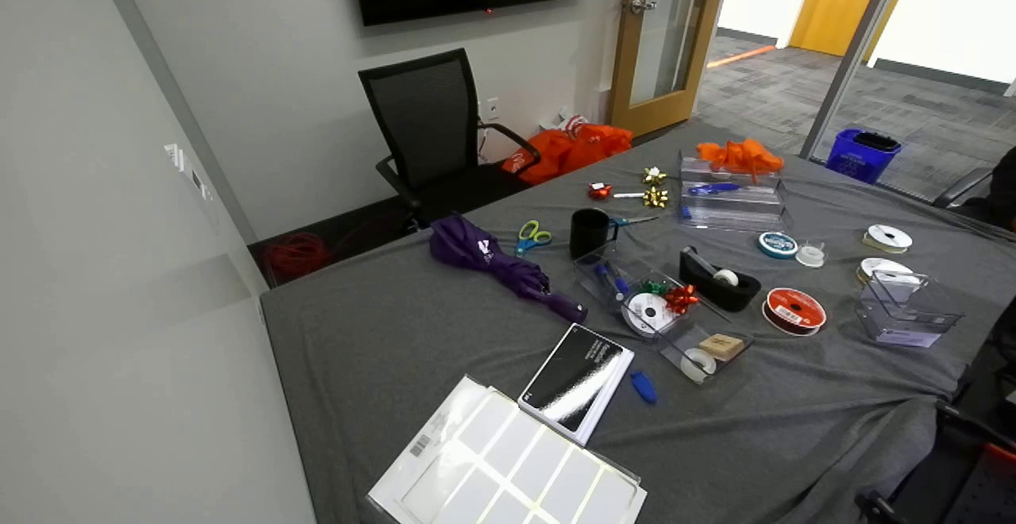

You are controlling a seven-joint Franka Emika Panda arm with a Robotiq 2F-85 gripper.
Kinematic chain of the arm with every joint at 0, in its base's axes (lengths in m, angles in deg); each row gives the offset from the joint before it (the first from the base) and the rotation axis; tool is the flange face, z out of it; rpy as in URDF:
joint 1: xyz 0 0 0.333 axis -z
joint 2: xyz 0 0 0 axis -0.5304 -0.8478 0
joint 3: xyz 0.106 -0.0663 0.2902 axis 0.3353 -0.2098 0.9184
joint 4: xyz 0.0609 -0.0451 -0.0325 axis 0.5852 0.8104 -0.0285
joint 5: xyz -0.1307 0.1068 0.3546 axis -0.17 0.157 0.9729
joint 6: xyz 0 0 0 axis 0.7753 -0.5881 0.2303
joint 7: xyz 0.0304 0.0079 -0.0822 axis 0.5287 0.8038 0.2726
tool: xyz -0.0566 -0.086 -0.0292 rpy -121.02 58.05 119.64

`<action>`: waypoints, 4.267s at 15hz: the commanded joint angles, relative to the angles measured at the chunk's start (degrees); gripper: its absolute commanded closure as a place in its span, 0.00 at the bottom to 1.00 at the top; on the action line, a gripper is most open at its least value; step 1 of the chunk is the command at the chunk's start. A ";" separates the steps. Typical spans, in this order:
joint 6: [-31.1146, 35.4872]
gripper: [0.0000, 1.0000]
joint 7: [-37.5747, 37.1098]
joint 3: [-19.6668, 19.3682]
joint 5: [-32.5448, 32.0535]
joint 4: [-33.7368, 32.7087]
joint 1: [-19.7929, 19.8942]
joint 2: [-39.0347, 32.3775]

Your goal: Put the orange circular object in the bottom compartment of the clear case on the left

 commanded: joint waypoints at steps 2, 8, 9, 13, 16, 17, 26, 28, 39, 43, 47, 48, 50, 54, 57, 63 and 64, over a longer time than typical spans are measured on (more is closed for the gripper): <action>-0.13 0.00 -0.32 -0.33 -0.20 -0.15 -0.54 -0.12; -0.13 0.00 -0.32 -0.33 -0.20 -0.15 -0.54 -0.12; -0.13 0.00 -0.32 -0.33 -0.20 -0.15 -0.54 -0.12; -0.13 0.00 -0.32 -0.33 -0.20 -0.15 -0.54 -0.12; -0.13 0.00 -0.32 -0.33 -0.20 -0.15 -0.54 -0.12; -0.13 0.00 -0.32 -0.33 -0.20 -0.15 -0.54 -0.12; 8.91 0.00 1.34 -3.40 3.57 2.98 -0.76 0.38; 17.82 0.00 2.83 -5.91 5.10 5.40 -0.13 -0.68; 44.53 0.00 18.97 -24.30 11.16 15.72 1.46 -8.95; 43.60 0.00 20.11 -25.19 11.27 15.39 3.35 -10.27; 44.27 0.00 21.69 -26.23 11.26 15.40 4.30 -12.35; 44.28 0.00 21.69 -26.22 11.26 15.41 4.30 -12.38; 44.32 0.00 21.64 -26.75 12.60 14.99 3.67 -13.16; 46.32 0.00 24.97 -29.45 16.63 11.57 2.44 -21.87; 46.91 0.00 29.69 -31.21 20.03 8.33 2.48 -30.03; 46.38 0.00 48.24 -31.26 31.92 2.11 7.12 -45.75; 46.03 0.00 51.88 -30.52 33.87 0.95 8.77 -48.20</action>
